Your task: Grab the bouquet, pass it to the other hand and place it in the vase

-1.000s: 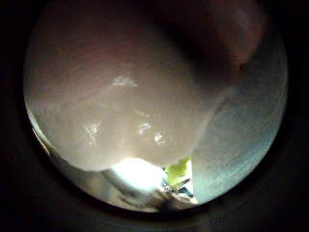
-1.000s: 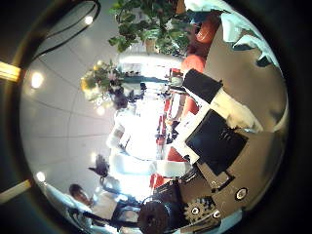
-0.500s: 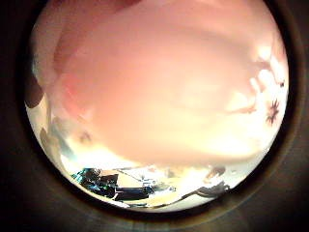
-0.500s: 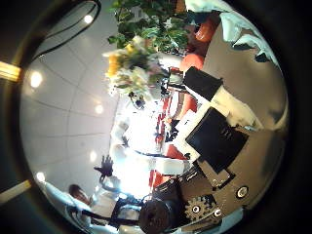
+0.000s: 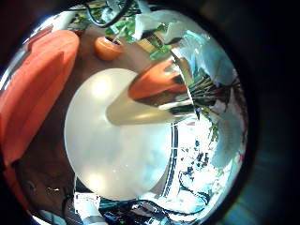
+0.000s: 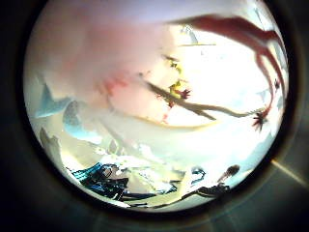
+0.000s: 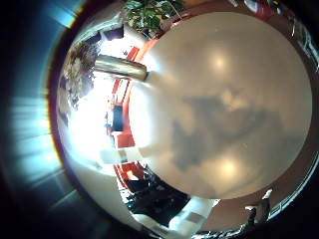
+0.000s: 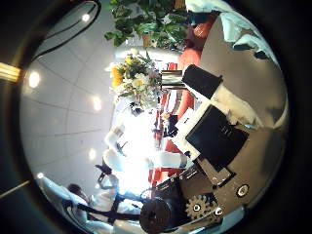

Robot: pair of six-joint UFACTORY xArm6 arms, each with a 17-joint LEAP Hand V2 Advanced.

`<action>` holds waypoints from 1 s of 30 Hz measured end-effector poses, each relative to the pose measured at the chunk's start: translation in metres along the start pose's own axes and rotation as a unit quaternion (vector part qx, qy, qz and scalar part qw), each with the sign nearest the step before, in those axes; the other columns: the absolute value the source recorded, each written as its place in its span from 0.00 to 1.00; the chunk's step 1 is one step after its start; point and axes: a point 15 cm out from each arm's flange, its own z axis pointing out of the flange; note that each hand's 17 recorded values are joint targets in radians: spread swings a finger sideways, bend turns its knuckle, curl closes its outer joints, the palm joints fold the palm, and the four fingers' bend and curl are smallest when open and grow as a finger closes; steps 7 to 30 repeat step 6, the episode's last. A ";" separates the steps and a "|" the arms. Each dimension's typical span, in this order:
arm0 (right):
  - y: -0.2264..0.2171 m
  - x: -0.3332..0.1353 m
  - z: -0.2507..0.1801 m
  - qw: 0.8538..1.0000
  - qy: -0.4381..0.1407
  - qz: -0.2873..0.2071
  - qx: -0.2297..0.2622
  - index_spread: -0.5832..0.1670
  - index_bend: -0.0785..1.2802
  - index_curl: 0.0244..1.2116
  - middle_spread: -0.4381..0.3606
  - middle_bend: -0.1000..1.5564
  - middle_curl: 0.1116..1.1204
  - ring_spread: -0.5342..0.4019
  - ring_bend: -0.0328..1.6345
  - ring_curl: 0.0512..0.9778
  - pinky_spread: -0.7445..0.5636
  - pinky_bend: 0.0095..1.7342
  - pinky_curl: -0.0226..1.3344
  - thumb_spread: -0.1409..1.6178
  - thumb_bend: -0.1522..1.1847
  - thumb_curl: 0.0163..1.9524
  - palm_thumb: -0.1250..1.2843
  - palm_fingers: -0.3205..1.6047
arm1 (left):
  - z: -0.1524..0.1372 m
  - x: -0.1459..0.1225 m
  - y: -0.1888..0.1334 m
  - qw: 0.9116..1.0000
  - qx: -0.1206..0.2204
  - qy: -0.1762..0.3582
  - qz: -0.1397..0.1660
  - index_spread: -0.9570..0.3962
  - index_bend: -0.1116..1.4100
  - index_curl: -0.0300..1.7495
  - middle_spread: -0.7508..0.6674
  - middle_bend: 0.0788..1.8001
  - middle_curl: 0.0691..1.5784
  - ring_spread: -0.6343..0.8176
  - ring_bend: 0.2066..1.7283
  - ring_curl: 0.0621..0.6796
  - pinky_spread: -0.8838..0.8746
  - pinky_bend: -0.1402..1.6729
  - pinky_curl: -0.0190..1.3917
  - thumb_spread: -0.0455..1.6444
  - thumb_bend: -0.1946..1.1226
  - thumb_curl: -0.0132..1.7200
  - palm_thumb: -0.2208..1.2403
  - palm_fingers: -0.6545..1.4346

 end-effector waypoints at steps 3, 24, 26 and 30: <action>0.010 0.007 -0.002 1.000 0.015 0.007 -0.018 0.25 0.31 0.61 0.32 0.45 0.61 0.27 0.72 0.50 0.38 0.42 0.37 0.66 0.10 0.26 0.65 0.54 | -0.009 -0.007 0.019 1.000 0.006 -0.006 -0.005 0.78 0.18 0.18 0.95 0.05 0.12 0.91 0.19 0.16 0.86 0.18 0.24 0.51 0.12 0.21 0.18 0.27; 0.018 0.014 -0.006 0.999 0.030 0.010 -0.032 0.25 0.31 0.61 0.32 0.45 0.61 0.27 0.71 0.50 0.38 0.42 0.37 0.66 0.10 0.26 0.65 0.54 | -0.009 -0.007 0.035 1.000 0.003 -0.009 0.000 0.78 0.18 0.18 0.95 0.05 0.11 0.91 0.18 0.17 0.86 0.18 0.24 0.51 0.12 0.21 0.18 0.28; 0.018 0.014 -0.006 0.999 0.030 0.010 -0.032 0.25 0.31 0.61 0.32 0.45 0.61 0.27 0.71 0.50 0.38 0.42 0.37 0.66 0.10 0.26 0.65 0.54 | -0.009 -0.007 0.035 1.000 0.003 -0.009 0.000 0.78 0.18 0.18 0.95 0.05 0.11 0.91 0.18 0.17 0.86 0.18 0.24 0.51 0.12 0.21 0.18 0.28; 0.018 0.014 -0.006 0.999 0.030 0.010 -0.032 0.25 0.31 0.61 0.32 0.45 0.61 0.27 0.71 0.50 0.38 0.42 0.37 0.66 0.10 0.26 0.65 0.54 | -0.009 -0.007 0.035 1.000 0.003 -0.009 0.000 0.78 0.18 0.18 0.95 0.05 0.11 0.91 0.18 0.17 0.86 0.18 0.24 0.51 0.12 0.21 0.18 0.28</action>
